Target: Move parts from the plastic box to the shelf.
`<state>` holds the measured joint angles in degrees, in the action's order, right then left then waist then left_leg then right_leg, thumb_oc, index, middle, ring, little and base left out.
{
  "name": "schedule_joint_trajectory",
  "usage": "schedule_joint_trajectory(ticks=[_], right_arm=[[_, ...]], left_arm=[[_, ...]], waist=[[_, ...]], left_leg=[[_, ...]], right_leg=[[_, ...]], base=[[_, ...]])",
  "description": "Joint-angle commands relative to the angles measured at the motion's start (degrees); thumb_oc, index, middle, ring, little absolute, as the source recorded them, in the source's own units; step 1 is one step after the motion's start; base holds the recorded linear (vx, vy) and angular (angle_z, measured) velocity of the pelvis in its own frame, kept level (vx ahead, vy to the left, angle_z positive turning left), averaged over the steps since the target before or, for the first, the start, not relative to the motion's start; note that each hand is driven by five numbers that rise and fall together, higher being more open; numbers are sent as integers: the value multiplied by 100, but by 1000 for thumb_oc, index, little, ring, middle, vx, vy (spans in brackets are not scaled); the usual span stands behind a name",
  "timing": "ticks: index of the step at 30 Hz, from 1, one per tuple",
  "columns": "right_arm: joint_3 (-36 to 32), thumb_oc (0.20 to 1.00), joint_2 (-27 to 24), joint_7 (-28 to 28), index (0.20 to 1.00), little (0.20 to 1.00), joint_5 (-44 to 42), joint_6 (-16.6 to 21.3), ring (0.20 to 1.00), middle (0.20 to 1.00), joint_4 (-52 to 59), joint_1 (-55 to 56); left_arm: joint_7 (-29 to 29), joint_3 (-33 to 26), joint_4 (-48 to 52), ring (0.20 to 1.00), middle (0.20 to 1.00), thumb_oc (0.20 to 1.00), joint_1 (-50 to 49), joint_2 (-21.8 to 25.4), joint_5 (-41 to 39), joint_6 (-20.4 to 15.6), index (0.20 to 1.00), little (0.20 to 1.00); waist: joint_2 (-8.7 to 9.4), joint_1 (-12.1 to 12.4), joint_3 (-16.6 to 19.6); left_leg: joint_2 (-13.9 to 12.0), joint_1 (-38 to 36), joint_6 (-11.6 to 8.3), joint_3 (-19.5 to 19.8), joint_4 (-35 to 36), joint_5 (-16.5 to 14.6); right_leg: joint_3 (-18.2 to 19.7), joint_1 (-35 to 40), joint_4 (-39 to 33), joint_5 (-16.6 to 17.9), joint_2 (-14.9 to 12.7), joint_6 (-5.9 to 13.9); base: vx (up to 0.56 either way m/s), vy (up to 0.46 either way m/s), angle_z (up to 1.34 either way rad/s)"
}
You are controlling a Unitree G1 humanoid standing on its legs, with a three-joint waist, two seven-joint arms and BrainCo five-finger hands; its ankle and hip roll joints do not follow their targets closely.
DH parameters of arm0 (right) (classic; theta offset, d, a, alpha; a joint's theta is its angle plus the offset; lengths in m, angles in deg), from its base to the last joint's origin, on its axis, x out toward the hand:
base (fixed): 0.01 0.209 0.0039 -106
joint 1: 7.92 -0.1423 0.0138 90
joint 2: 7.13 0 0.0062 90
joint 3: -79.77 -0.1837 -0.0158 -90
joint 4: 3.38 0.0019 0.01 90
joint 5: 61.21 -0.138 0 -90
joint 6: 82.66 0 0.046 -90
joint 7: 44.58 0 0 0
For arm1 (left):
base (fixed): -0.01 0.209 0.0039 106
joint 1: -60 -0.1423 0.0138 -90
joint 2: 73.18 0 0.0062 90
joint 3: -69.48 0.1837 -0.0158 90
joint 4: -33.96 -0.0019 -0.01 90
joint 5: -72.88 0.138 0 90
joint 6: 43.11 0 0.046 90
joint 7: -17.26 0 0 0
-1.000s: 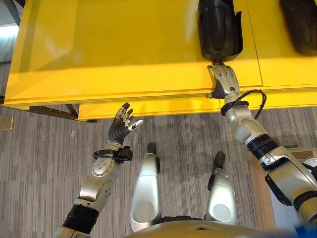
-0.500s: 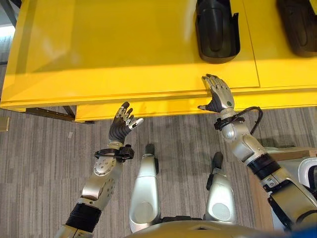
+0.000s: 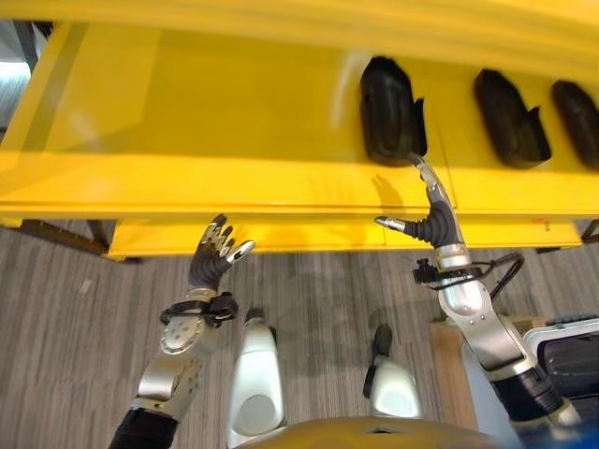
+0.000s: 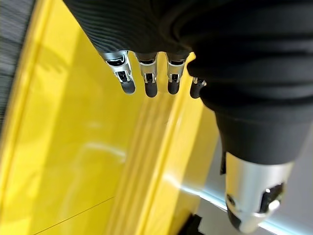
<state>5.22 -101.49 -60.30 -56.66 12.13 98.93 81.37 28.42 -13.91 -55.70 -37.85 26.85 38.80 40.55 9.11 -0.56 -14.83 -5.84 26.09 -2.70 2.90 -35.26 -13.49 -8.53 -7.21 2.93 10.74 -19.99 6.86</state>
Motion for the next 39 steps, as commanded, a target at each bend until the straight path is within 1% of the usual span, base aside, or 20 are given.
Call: schedule_joint_trajectory(ticks=[1, 6, 9, 10, 11, 13, 14, 15, 16, 17, 19, 24, 25, 30, 31, 33, 34, 36, 38, 39], right_arm=[[-482, 1000, -220, 399, 1000, 1000, -1155, 324, 1000, 1000, 32, 35], [-712, 1000, -234, 542, 1000, 1000, -1208, 260, 1000, 1000, 70, 381], [-720, 1000, -164, 633, 1000, 1000, -1249, 241, 1000, 1000, 76, 524], [-591, 1000, -95, 691, 1000, 1000, -1327, 229, 1000, 1000, 31, 454], [-495, 1000, -74, 696, 1000, 1000, -1409, 243, 1000, 1000, -27, 386], [-339, 1000, -43, 818, 1000, 1000, -1669, 262, 1000, 1000, -150, 279], [-268, 1000, -5, 818, 1000, 1000, -1757, 225, 1000, 1000, -253, 211], [-242, 1000, 14, 829, 1000, 1000, -1832, 208, 1000, 1000, -310, 175], [-213, 1000, 70, 869, 1000, 1000, -1951, 180, 1000, 1000, -310, 112], [-255, 1000, 40, 904, 1000, 1000, -2029, 189, 1000, 1000, -245, 127], [-313, 1000, 29, 935, 1000, 1000, -2093, 197, 1000, 1000, -238, 189], [-408, 1000, -22, 1017, 1000, 1000, -2183, 167, 1000, 1000, -209, 384], [-489, 1000, -66, 1028, 1000, 1000, -2190, 207, 1000, 1000, -196, 501], [-704, 1000, -203, 958, 1000, 1000, -2215, 279, 1000, 1000, -171, 718], [-818, 1000, -245, 872, 1000, 1000, -2221, 339, 1000, 1000, -147, 831], [-866, 1000, -269, 854, 1000, 1000, -2230, 349, 1000, 1000, -132, 895], [-987, 1000, -306, 815, 1000, 1000, -2194, 381, 1000, 1000, -133, 1049], [-1051, 1000, -319, 801, 1000, 1000, -2190, 392, 1000, 1000, -127, 1128], [-1161, 1000, -333, 777, 1000, 1000, -2154, 435, 1000, 1000, -92, 1284], [-1224, 1000, -345, 764, 1000, 1000, -2128, 455, 1000, 1000, -72, 1345]], left_arm=[[-199, -176, 202, 1000, 1000, 1000, -154, -51, 577, -82, 1000, 1000], [-274, -227, 76, 1000, 1000, 1000, -4, -7, 774, -80, 1000, 1000], [-230, -261, 26, 1000, 1000, 1000, 94, 20, 831, -116, 1000, 1000], [-153, -334, 2, 1000, 1000, 1000, 109, -6, 854, -118, 1000, 1000], [-101, -392, 13, 1000, 1000, 1000, 99, -21, 822, -120, 1000, 1000], [-90, -483, -67, 1000, 1000, 1000, 79, -115, 741, -131, 1000, 1000], [-61, -517, -67, 1000, 1000, 1000, 71, -173, 684, -129, 1000, 1000], [-79, -549, -59, 1000, 1000, 1000, 36, -191, 664, -119, 1000, 1000], [-136, -694, -175, 1000, 1000, 1000, -189, -388, 574, -100, 1000, 1000], [-169, -740, -225, 1000, 1000, 1000, -314, -481, 491, -108, 1000, 1000], [-222, -758, -252, 1000, 1000, 1000, -428, -587, 413, -96, 1000, 1000], [-383, -667, -199, 1000, 1000, 1000, -503, -665, 444, -50, 1000, 1000], [-430, -587, -212, 1000, 1000, 1000, -485, -702, 468, -39, 1000, 1000], [-504, -366, -219, 1000, 1000, 1000, -360, -774, 518, -49, 1000, 1000], [-522, -266, -236, 1000, 1000, 1000, -289, -784, 505, -58, 1000, 1000], [-523, -193, -277, 1000, 1000, 1000, -245, -800, 500, -65, 1000, 1000], [-531, -120, -320, 1000, 1000, 1000, -217, -811, 508, -56, 1000, 1000], [-538, -75, -350, 1000, 1000, 1000, -189, -822, 508, -58, 1000, 1000], [-542, -3, -371, 1000, 1000, 1000, -116, -803, 552, -58, 1000, 1000], [-544, 41, -373, 1000, 1000, 1000, -55, -797, 565, -66, 1000, 1000]], waist=[[-220, -22, 112], [-244, -167, 293], [-261, -265, 330], [-316, -169, 261], [-411, -17, 205], [-443, 176, 161], [-436, 283, 185], [-398, 331, 198], [-311, 360, 341], [-357, 279, 412], [-404, 180, 497], [-532, -27, 559], [-601, -164, 538], [-816, -399, 422], [-894, -534, 319], [-946, -585, 260], [-996, -688, 162], [-1029, -706, 120], [-1044, -708, 43], [-1025, -720, 11]], left_leg=[[379, -938, 423, -315, 1666, 500], [495, -1092, 488, -506, 1956, 553], [407, -1222, 479, -723, 2197, 596], [240, -1458, 449, -989, 2454, 689], [69, -1651, 397, -1146, 2573, 631], [-26, -1865, 461, -1545, 2796, 779], [-65, -1878, 499, -1713, 2801, 812], [-67, -1911, 473, -1804, 2812, 795], [-121, -2123, 362, -2074, 2977, 880], [-250, -2201, 284, -2192, 3007, 957], [-390, -2311, 187, -2346, 3078, 1065], [-738, -2469, -61, -2601, 3170, 1307], [-884, -2528, -164, -2684, 3162, 1397], [-1207, -2519, -393, -2821, 3069, 1625], [-1346, -2473, -453, -2883, 2915, 1695], [-1441, -2441, -515, -2890, 2776, 1767], [-1571, -2424, -594, -2879, 2571, 1983], [-1635, -2393, -657, -2853, 2434, 2107], [-1713, -2219, -775, -2587, 2153, 2469], [-1625, -2083, -730, -2362, 2003, 2437]], right_leg=[[70, 289, 485, 166, -153, 629], [164, 228, 326, 629, -264, 670], [36, 48, 126, 1074, -246, 759], [-570, -37, 202, 845, -149, 801], [-1169, 116, 458, 420, -127, 814], [-1587, 285, 1072, -221, -180, 661], [-1770, 375, 1311, -382, -159, 621], [-1748, 440, 1149, -437, -140, 607], [-1559, 588, 450, -518, 81, 579], [-1370, 617, 217, -601, 245, 524], [-1297, 657, 74, -714, 366, 482], [-1126, 601, 87, -1023, 639, 323], [-1065, 565, 118, -1133, 745, 261], [-936, 460, 230, -1374, 1005, 85], [-879, 361, 421, -1516, 1074, -22], [-856, 333, 515, -1599, 1124, -93], [-781, 289, 632, -1701, 1215, -208], [-737, 301, 636, -1735, 1288, -271], [-695, 360, 578, -1775, 1414, -386], [-662, 376, 521, -1796, 1449, -428]], base=[[42, 192, -26], [2, 152, -14], [-94, 153, -27], [-106, 231, -109], [-105, 237, -212], [-133, 153, -223], [-147, 14, -155], [-36, -215, -145], [54, -315, -131], [84, -274, -89], [70, -200, -84], [47, -205, -54], [38, -153, -36], [29, -198, -22], [23, -172, -11], [32, -174, -3], [30, -128, -11], [45, -150, -20], [48, -173, -24], [40, -131, -27]])
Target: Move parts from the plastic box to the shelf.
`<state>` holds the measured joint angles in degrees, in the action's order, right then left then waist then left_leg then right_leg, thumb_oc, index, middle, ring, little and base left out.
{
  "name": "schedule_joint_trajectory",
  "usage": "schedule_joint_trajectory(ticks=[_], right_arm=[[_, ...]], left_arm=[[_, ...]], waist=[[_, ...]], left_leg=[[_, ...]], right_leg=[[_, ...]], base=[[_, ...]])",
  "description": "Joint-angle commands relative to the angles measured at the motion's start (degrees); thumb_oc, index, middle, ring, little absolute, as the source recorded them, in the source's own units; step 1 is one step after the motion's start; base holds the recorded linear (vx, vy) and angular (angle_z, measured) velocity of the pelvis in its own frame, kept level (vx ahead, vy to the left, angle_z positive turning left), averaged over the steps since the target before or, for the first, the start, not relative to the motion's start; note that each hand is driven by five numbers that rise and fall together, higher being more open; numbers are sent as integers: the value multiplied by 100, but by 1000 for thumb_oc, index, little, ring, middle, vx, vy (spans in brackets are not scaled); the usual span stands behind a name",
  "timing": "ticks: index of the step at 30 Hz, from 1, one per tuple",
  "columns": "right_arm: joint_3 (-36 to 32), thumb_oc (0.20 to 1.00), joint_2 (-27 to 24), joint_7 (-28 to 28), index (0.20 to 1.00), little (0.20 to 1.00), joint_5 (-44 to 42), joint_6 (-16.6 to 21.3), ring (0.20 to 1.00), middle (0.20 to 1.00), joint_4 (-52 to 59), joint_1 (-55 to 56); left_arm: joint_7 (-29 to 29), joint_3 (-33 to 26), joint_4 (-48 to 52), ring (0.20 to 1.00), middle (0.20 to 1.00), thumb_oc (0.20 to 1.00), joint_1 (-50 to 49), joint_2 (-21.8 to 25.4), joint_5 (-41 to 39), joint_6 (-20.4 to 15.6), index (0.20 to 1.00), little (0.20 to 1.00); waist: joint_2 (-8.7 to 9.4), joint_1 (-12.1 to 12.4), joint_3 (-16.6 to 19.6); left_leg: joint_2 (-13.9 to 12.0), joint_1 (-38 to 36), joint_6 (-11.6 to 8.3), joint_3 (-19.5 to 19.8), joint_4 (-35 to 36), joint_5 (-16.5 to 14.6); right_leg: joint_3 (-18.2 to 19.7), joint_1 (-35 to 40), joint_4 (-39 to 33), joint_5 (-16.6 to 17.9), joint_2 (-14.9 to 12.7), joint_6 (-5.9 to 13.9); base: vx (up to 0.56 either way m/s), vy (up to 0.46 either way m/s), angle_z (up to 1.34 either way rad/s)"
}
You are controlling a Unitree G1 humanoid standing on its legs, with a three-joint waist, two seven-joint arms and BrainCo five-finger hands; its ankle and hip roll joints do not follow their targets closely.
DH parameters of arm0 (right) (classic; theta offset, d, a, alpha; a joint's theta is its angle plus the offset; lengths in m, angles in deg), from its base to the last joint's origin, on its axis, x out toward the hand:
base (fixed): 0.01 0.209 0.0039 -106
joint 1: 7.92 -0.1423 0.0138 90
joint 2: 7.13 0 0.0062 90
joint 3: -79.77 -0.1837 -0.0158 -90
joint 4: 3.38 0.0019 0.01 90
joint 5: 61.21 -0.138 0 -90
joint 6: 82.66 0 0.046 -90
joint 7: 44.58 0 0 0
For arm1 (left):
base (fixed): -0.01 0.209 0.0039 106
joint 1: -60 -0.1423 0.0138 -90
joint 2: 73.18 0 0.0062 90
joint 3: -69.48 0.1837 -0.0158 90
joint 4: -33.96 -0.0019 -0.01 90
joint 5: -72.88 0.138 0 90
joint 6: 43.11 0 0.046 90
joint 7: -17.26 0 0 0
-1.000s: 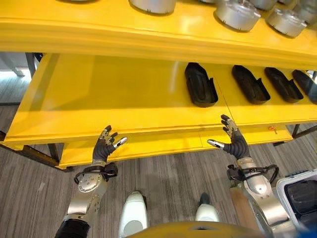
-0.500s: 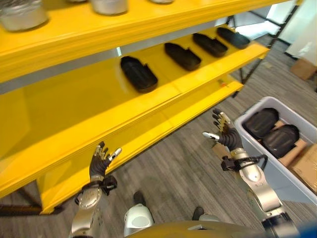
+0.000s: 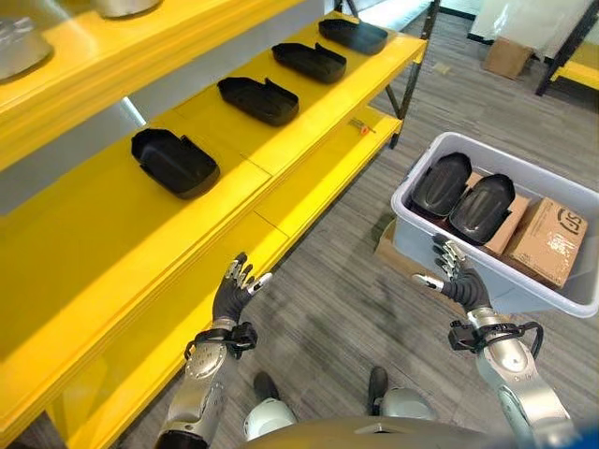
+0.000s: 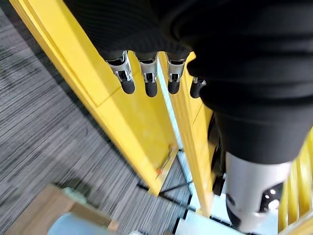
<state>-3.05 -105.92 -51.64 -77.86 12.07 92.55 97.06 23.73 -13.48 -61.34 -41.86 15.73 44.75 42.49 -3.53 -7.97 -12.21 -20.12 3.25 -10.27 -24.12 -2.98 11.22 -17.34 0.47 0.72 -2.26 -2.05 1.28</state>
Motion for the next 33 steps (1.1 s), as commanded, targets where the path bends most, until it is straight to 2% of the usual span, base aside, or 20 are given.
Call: schedule_joint_trajectory(ticks=[1, 2, 3, 4, 5, 6, 7, 8, 9, 11, 13, 14, 17, 22, 26, 30, 33], right_arm=[[-425, 1000, 72, -102, 1000, 1000, 18, 463, 1000, 1000, 559, -192], [-390, 1000, 46, -89, 1000, 1000, 90, 465, 1000, 1000, 514, -227], [-350, 1000, 48, -98, 1000, 1000, 118, 456, 1000, 1000, 459, -281], [-349, 1000, 49, -98, 1000, 1000, 119, 458, 1000, 1000, 455, -282], [-247, 1000, -63, 62, 1000, 1000, 416, 452, 1000, 1000, 406, -438], [-204, 1000, -94, 83, 1000, 1000, 449, 482, 1000, 1000, 382, -509], [-204, 1000, -94, 83, 1000, 1000, 449, 484, 1000, 1000, 379, -514], [-61, 1000, -82, 166, 1000, 1000, 374, 525, 1000, 1000, 294, -669], [-61, 1000, -82, 166, 1000, 1000, 374, 528, 1000, 1000, 289, -675], [37, 1000, -69, 230, 1000, 1000, 374, 504, 1000, 1000, 310, -745], [93, 1000, -36, 312, 1000, 1000, 399, 450, 1000, 1000, 309, -811], [131, 1000, -25, 329, 1000, 1000, 422, 426, 1000, 1000, 293, -819], [192, 1000, 0, 409, 1000, 1000, 366, 359, 1000, 1000, 256, -861], [297, 1000, 99, 372, 1000, 1000, 288, 294, 1000, 1000, 172, -967], [482, 1000, 201, 383, 1000, 1000, 231, 227, 1000, 1000, 102, -1161], [584, 1000, 264, 467, 1000, 1000, 212, 163, 1000, 1000, 79, -1239], [592, 1000, 314, 508, 1000, 1000, 189, 125, 1000, 1000, 80, -1182]], left_arm=[[-72, -9, 202, 1000, 1000, 1000, 342, 310, -21, -275, 1000, 1000], [-36, -6, 186, 1000, 1000, 1000, 365, 304, -20, -301, 1000, 1000], [-24, -20, 227, 1000, 1000, 1000, 352, 273, -34, -323, 1000, 1000], [-23, -20, 227, 1000, 1000, 1000, 350, 275, -34, -323, 1000, 1000], [-43, -107, 313, 1000, 1000, 1000, 229, 245, -55, -391, 1000, 1000], [-44, -120, 311, 1000, 1000, 1000, 201, 235, -24, -428, 1000, 1000], [-44, -120, 310, 1000, 1000, 1000, 204, 234, -24, -429, 1000, 1000], [-14, -180, 278, 1000, 1000, 1000, 122, 193, 9, -467, 1000, 1000], [-15, -181, 277, 1000, 1000, 1000, 126, 193, 9, -468, 1000, 1000], [-12, -218, 265, 1000, 1000, 1000, 101, 171, 26, -454, 1000, 1000], [-20, -257, 239, 1000, 1000, 1000, 109, 116, -24, -487, 1000, 1000], [6, -232, 216, 1000, 1000, 1000, 128, 97, -22, -502, 1000, 1000], [39, -219, 199, 1000, 1000, 1000, 179, 83, -178, -591, 1000, 1000], [160, -149, 224, 1000, 1000, 1000, 324, 158, -240, -616, 1000, 1000], [268, -121, 206, 1000, 1000, 1000, 431, 229, -248, -592, 1000, 1000], [300, -141, 210, 1000, 1000, 1000, 477, 296, -192, -552, 1000, 1000], [312, -150, 182, 1000, 1000, 1000, 521, 331, -133, -501, 1000, 1000]], waist=[[253, 7, -263], [270, 76, -273], [299, 209, -275], [307, 203, -267], [385, 518, -278], [389, 616, -298], [384, 612, -286], [367, 894, -380], [361, 903, -376], [318, 1081, -457], [260, 1109, -470], [254, 1118, -447], [339, 1120, -394], [447, 1092, -276], [564, 1088, -123], [702, 1112, -53], [757, 1056, -47]], left_leg=[[-15, 259, 138, 589, -1300, -213], [287, 332, 266, 1032, -1259, -347], [760, 486, 533, 1584, -970, -581], [777, 492, 546, 1583, -969, -587], [1594, 887, 658, 2846, -397, -735], [1771, 1049, 669, 3187, -252, -593], [1769, 1065, 668, 3191, -235, -568], [2223, 1440, 642, 3914, 308, -356], [2210, 1443, 640, 3910, 330, -334], [2316, 1569, 586, 4272, 494, -149], [2220, 1419, 671, 4182, 377, -97], [2191, 1327, 653, 4226, 398, 1], [2122, 1205, 755, 3871, 309, -115], [2136, 1225, 877, 3536, 213, -295], [2221, 1174, 1063, 3375, 187, -486], [2335, 1044, 1242, 3312, 54, -720], [2436, 891, 1345, 3312, -86, -912]], right_leg=[[315, -385, 665, -501, -312, 112], [467, -403, 637, -484, -295, 123], [612, -485, 584, -354, -294, 115], [609, -491, 591, -360, -311, 126], [1162, -345, 550, -381, -107, 182], [1319, -300, 534, -391, -21, 193], [1315, -319, 524, -372, -19, 193], [1749, -227, 557, -433, 222, 164], [1758, -241, 555, -418, 230, 164], [2160, -153, 633, -519, 461, 114], [2410, -116, 689, -599, 592, 112], [2497, -111, 618, -565, 595, 133], [2782, -62, 502, -589, 346, 268], [2888, -57, 371, -539, 58, 413], [3055, -160, 369, -466, -143, 608], [3162, -252, 641, -425, -232, 743], [3088, -293, 1034, -358, -275, 827]], base=[[57, -44, -21], [35, 34, -16], [17, 59, -36], [247, 16, -84], [332, -20, -129], [323, -26, -113], [229, -10, -121], [160, -3, -133], [222, -8, -136], [113, 29, -121], [96, 141, -140], [111, 295, -197], [124, 275, -155], [78, 155, -64], [90, 185, -48], [92, 123, -23], [92, 98, 9]])
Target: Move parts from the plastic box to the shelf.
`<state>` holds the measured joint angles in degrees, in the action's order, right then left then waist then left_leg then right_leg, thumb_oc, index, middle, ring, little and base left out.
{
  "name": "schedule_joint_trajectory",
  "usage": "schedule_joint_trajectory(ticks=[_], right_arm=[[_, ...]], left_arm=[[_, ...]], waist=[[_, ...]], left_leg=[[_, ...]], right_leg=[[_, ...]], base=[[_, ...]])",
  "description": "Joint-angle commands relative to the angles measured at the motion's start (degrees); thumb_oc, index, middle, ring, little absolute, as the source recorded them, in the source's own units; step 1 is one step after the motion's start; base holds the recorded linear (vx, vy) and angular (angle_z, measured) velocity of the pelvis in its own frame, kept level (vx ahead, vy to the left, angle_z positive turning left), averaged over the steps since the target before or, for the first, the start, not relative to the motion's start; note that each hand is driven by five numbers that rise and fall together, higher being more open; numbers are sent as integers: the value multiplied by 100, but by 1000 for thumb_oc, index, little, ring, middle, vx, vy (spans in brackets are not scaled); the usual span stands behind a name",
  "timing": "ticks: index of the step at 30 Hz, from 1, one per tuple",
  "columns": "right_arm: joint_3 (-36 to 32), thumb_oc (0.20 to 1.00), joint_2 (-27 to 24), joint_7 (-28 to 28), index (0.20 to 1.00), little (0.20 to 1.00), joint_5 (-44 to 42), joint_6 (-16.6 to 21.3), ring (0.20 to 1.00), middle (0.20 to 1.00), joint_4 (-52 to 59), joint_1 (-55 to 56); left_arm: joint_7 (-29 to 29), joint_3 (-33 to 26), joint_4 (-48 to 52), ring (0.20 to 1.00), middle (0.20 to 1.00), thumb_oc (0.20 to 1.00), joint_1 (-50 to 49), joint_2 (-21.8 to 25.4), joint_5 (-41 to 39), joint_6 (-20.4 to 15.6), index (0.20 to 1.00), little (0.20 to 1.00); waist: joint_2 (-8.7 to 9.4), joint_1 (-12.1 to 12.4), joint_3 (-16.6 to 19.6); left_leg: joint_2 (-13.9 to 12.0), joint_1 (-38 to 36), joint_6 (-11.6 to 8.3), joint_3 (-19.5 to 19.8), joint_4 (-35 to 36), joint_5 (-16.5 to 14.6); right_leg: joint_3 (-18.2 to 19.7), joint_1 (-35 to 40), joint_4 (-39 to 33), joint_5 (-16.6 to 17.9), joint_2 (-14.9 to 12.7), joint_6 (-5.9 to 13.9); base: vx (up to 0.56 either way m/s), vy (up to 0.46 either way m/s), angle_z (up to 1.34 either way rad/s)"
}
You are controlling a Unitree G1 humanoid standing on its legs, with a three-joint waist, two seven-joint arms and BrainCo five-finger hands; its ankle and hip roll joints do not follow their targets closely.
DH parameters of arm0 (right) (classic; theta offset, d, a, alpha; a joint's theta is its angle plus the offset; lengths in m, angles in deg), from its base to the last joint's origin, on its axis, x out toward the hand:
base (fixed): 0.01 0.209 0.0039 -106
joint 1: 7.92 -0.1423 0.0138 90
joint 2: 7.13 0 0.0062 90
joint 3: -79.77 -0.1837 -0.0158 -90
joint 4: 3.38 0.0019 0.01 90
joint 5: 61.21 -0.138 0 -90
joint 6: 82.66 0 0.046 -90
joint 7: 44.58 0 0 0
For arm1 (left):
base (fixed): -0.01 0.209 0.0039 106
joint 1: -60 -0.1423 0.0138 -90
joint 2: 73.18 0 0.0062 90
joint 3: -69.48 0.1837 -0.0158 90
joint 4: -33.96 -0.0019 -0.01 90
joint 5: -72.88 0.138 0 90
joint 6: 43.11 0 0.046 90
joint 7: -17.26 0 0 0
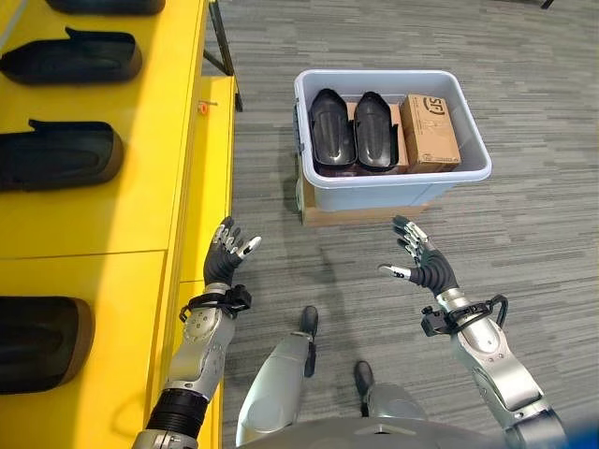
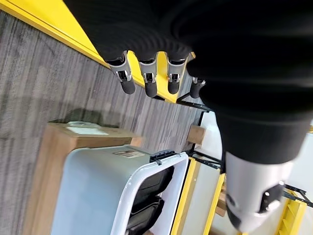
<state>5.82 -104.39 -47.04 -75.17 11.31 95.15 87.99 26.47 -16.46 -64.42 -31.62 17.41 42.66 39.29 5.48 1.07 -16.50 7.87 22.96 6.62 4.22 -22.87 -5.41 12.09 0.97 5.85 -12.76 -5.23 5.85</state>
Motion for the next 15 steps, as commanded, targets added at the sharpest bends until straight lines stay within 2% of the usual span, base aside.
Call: schedule_joint_trajectory(ticks=[1, 2, 4, 5, 6, 7, 8, 11, 12, 13, 14, 15], right_arm=[[-295, 1000, 162, 47, 1000, 1000, -80, 201, 1000, 1000, -178, -275], [-291, 1000, 206, 48, 1000, 1000, -110, 192, 1000, 1000, -174, -241], [-251, 1000, 198, 56, 1000, 1000, -124, 200, 1000, 1000, -128, -251], [-251, 1000, 197, 56, 1000, 1000, -124, 199, 1000, 1000, -127, -254], [-212, 1000, 231, 61, 1000, 1000, -121, 190, 1000, 1000, -133, -274], [-212, 1000, 231, 61, 1000, 1000, -121, 189, 1000, 1000, -134, -277], [-199, 1000, 254, 51, 1000, 1000, -116, 176, 1000, 1000, -127, -267], [-191, 1000, 302, 22, 1000, 1000, -150, 177, 1000, 1000, -176, -311], [-169, 1000, 286, 7, 1000, 1000, -146, 178, 1000, 1000, -245, -413], [-121, 1000, 262, 19, 1000, 1000, -99, 158, 1000, 1000, -270, -500], [-119, 1000, 261, 18, 1000, 1000, -98, 159, 1000, 1000, -273, -504], [-108, 1000, 242, 40, 1000, 1000, -41, 131, 1000, 1000, -242, -537]], left_arm=[[38, 147, 490, 1000, 1000, 1000, -502, 163, 75, -181, 1000, 1000], [38, 145, 489, 1000, 1000, 1000, -470, 197, 121, -130, 1000, 1000], [50, 157, 517, 1000, 1000, 1000, -469, 260, 140, -110, 1000, 1000], [50, 155, 517, 1000, 1000, 1000, -467, 259, 140, -110, 1000, 1000], [65, 158, 517, 1000, 1000, 1000, -421, 284, 149, -75, 1000, 1000], [66, 157, 516, 1000, 1000, 1000, -418, 283, 150, -75, 1000, 1000], [65, 146, 535, 1000, 1000, 1000, -429, 287, 158, -67, 1000, 1000], [69, 107, 529, 1000, 1000, 1000, -450, 268, 113, -79, 1000, 1000], [104, 46, 489, 1000, 1000, 1000, -466, 245, 72, -116, 1000, 1000], [152, -34, 463, 1000, 1000, 1000, -476, 211, 62, -144, 1000, 1000], [152, -36, 462, 1000, 1000, 1000, -475, 208, 63, -145, 1000, 1000], [183, -104, 473, 1000, 1000, 1000, -526, 168, 95, -154, 1000, 1000]], waist=[[-143, 151, 378], [-140, 85, 321], [-182, 18, 178], [-182, 18, 171], [-274, 4, 61], [-271, -7, 50], [-307, -7, 26], [-352, -21, 5], [-367, -70, -17], [-336, -98, -61], [-344, -92, -61], [-318, -122, -114]], left_leg=[[-362, -1082, -344, 480, 1900, 749], [-340, -1236, -300, 484, 1906, 685], [-342, -1364, -256, 465, 1888, 643], [-344, -1365, -260, 464, 1886, 642], [-379, -1478, -240, 455, 1860, 577], [-374, -1485, -241, 465, 1855, 573], [-381, -1557, -233, 429, 1839, 513], [-435, -1686, -287, 330, 1862, 383], [-455, -1773, -336, 338, 1947, 312], [-445, -1871, -366, 347, 2019, 250], [-455, -1878, -364, 340, 2021, 239], [-494, -2007, -435, 365, 2002, 113]], right_leg=[[144, -342, 532, 684, 42, 369], [104, -574, 1131, 1081, 69, 447], [24, -871, 1764, 1572, 141, 483], [25, -879, 1784, 1567, 146, 480], [-230, -1103, 2090, 1593, 100, 364], [-241, -1096, 2103, 1581, 95, 361], [-414, -1169, 2046, 1586, -27, 309], [-753, -1258, 1119, 1586, -375, 292], [-687, -1447, 296, 1845, -580, 378], [-564, -1659, -215, 2199, -739, 465], [-563, -1645, -239, 2209, -730, 465], [-598, -1761, -460, 2379, -881, 533]], base=[[93, 91, -1], [37, 42, 25], [20, 43, 28], [25, 64, 30], [23, 43, 28], [53, 66, -3], [52, 22, -11], [89, -33, -4], [129, -134, -24], [106, -110, -24], [151, -154, -15], [155, -163, 1]])
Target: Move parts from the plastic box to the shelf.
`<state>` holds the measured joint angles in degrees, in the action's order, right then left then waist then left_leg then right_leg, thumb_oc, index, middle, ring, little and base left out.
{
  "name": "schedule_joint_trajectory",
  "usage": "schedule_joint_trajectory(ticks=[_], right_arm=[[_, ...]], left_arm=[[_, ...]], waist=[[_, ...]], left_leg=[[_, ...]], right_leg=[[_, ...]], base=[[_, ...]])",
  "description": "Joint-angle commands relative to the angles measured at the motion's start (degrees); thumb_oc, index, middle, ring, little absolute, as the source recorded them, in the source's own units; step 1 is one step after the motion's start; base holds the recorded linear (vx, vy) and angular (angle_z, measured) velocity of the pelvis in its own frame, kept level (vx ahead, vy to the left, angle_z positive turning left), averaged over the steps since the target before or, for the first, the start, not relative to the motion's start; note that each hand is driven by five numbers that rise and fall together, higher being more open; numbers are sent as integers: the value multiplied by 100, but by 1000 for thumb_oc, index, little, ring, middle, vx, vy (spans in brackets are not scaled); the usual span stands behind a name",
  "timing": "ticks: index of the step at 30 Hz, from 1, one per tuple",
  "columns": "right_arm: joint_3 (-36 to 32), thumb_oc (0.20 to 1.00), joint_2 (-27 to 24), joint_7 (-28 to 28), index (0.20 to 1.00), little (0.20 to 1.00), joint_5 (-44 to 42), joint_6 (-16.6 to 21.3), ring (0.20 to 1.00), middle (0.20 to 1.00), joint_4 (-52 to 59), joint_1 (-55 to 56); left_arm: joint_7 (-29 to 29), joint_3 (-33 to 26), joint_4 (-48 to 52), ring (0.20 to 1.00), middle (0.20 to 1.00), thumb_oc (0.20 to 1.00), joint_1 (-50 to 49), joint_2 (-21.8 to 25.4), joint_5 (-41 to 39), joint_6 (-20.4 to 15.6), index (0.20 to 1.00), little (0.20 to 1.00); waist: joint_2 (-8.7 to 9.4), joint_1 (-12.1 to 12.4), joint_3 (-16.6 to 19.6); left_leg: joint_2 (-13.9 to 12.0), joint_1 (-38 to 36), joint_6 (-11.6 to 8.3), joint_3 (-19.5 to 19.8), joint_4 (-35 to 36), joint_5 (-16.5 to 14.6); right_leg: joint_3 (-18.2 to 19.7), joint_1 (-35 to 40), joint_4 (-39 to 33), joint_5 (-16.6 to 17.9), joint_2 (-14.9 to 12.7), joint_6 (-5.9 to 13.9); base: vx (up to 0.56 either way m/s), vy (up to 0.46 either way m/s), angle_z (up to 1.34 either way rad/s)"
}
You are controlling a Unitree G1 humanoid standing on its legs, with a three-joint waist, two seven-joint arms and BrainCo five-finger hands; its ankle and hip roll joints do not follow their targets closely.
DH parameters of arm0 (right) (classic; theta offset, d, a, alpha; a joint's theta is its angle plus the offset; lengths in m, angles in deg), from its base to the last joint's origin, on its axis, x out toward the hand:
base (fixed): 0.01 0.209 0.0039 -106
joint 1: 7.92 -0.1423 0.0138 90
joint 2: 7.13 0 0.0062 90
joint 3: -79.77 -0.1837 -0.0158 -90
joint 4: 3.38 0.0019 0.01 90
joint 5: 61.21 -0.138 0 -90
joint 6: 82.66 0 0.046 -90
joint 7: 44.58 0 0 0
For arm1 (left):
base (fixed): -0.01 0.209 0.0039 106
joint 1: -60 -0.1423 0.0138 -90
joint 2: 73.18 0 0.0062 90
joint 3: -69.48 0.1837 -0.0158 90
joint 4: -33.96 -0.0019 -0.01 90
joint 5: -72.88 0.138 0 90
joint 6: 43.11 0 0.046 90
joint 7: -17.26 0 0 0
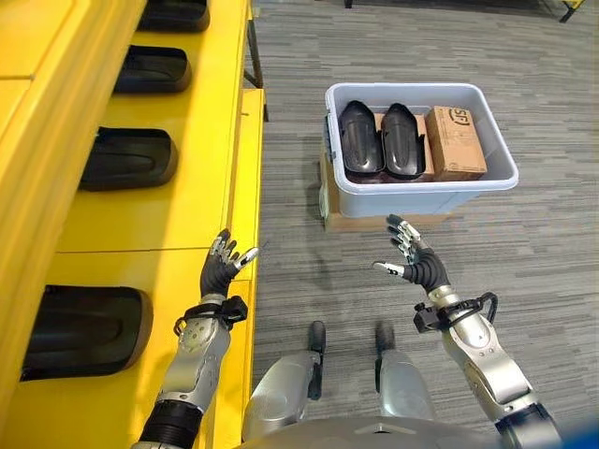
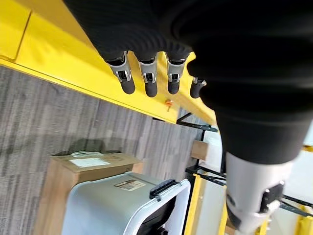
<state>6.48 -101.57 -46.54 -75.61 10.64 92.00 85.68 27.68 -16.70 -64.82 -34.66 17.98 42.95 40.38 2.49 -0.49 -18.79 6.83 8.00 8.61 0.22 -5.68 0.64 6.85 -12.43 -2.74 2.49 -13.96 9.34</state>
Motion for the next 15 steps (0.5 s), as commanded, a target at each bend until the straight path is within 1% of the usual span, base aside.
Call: schedule_joint_trajectory(ticks=[1, 2, 3, 4, 5, 6, 7, 8, 9, 11, 12, 13, 15], right_arm=[[-185, 1000, -46, 1, 1000, 1000, 14, 193, 1000, 1000, 79, -317], [-189, 1000, -38, 6, 1000, 1000, 11, 190, 1000, 1000, 95, -336], [-188, 1000, -38, 6, 1000, 1000, 11, 190, 1000, 1000, 96, -337], [-208, 1000, -42, 48, 1000, 1000, -18, 202, 1000, 1000, 110, -334], [-238, 1000, -29, 39, 1000, 1000, -13, 199, 1000, 1000, 97, -357], [-259, 1000, -65, 6, 1000, 1000, -30, 213, 1000, 1000, 54, -391], [-239, 1000, -127, -3, 1000, 1000, -23, 241, 1000, 1000, 17, -475], [-218, 1000, -150, -21, 1000, 1000, -26, 242, 1000, 1000, 16, -515], [-216, 1000, -152, -22, 1000, 1000, -27, 243, 1000, 1000, 14, -517], [-155, 1000, -202, -65, 1000, 1000, -52, 269, 1000, 1000, -25, -650], [-86, 1000, -271, -168, 1000, 1000, -42, 306, 1000, 1000, -61, -811], [-85, 1000, -273, -169, 1000, 1000, -42, 308, 1000, 1000, -65, -814], [-59, 1000, -307, -252, 1000, 1000, 5, 315, 1000, 1000, -142, -875]], left_arm=[[55, -106, 497, 1000, 1000, 1000, -259, 79, 66, -263, 1000, 1000], [73, -145, 468, 1000, 1000, 1000, -285, 39, 60, -271, 1000, 1000], [73, -146, 469, 1000, 1000, 1000, -286, 39, 60, -271, 1000, 1000], [69, -157, 418, 1000, 1000, 1000, -282, -10, 59, -267, 1000, 1000], [42, -131, 365, 1000, 1000, 1000, -276, -66, 46, -261, 1000, 1000], [62, -126, 318, 1000, 1000, 1000, -266, -113, -10, -270, 1000, 1000], [80, -152, 304, 1000, 1000, 1000, -283, -158, -92, -289, 1000, 1000], [87, -143, 312, 1000, 1000, 1000, -282, -171, -128, -286, 1000, 1000], [88, -143, 313, 1000, 1000, 1000, -283, -173, -128, -285, 1000, 1000], [111, -122, 326, 1000, 1000, 1000, -246, -212, -210, -295, 1000, 1000], [141, -62, 286, 1000, 1000, 1000, -170, -308, -257, -311, 1000, 1000], [142, -62, 285, 1000, 1000, 1000, -167, -311, -257, -311, 1000, 1000], [156, 2, 279, 1000, 1000, 1000, -94, -335, -277, -311, 1000, 1000]], waist=[[22, 35, 98], [68, 54, 94], [65, 46, 87], [120, 58, 138], [180, 45, 276], [144, -2, 405], [57, -36, 476], [30, -40, 502], [18, -49, 502], [-57, -76, 545], [-169, -91, 538], [-174, -97, 541], [-247, -95, 517]], left_leg=[[-402, -579, -665, 763, 262, -549], [-430, -648, -699, 745, 256, -591], [-434, -657, -700, 753, 258, -592], [-471, -716, -777, 786, 255, -642], [-561, -832, -851, 781, 360, -687], [-856, -931, -1013, 867, 472, -652], [-1165, -1001, -1155, 965, 558, -614], [-1320, -1017, -1221, 977, 580, -581], [-1337, -1023, -1229, 986, 592, -580], [-1634, -996, -1341, 1049, 589, -498], [-1854, -869, -1411, 1084, 429, -165], [-1858, -863, -1414, 1090, 432, -162], [-1953, -744, -1450, 1041, 304, 238]], right_leg=[[-137, -413, 373, 946, -51, 207], [-321, -379, 379, 1002, -102, 215], [-332, -363, 372, 1003, -102, 214], [-527, -180, 314, 917, -173, 211], [-609, -31, 301, 906, -210, 268], [-724, 14, 507, 723, -107, 246], [-954, 30, 714, 443, 17, 154], [-1051, 48, 781, 319, 87, 105], [-1065, 51, 790, 308, 99, 98], [-1191, 30, 931, 63, 267, 3], [-1253, 5, 1054, -170, 482, -136], [-1259, -1, 1058, -174, 485, -139], [-1335, 26, 1120, -310, 568, -242]], base=[[196, -244, -1], [96, -141, 4], [117, -189, 6], [198, -255, 14], [348, -471, 28], [401, -589, 68], [330, -559, 72], [182, -347, 52], [118, -257, 32], [165, -381, 28], [159, -378, 17], [140, -346, 14], [79, -176, 4]])
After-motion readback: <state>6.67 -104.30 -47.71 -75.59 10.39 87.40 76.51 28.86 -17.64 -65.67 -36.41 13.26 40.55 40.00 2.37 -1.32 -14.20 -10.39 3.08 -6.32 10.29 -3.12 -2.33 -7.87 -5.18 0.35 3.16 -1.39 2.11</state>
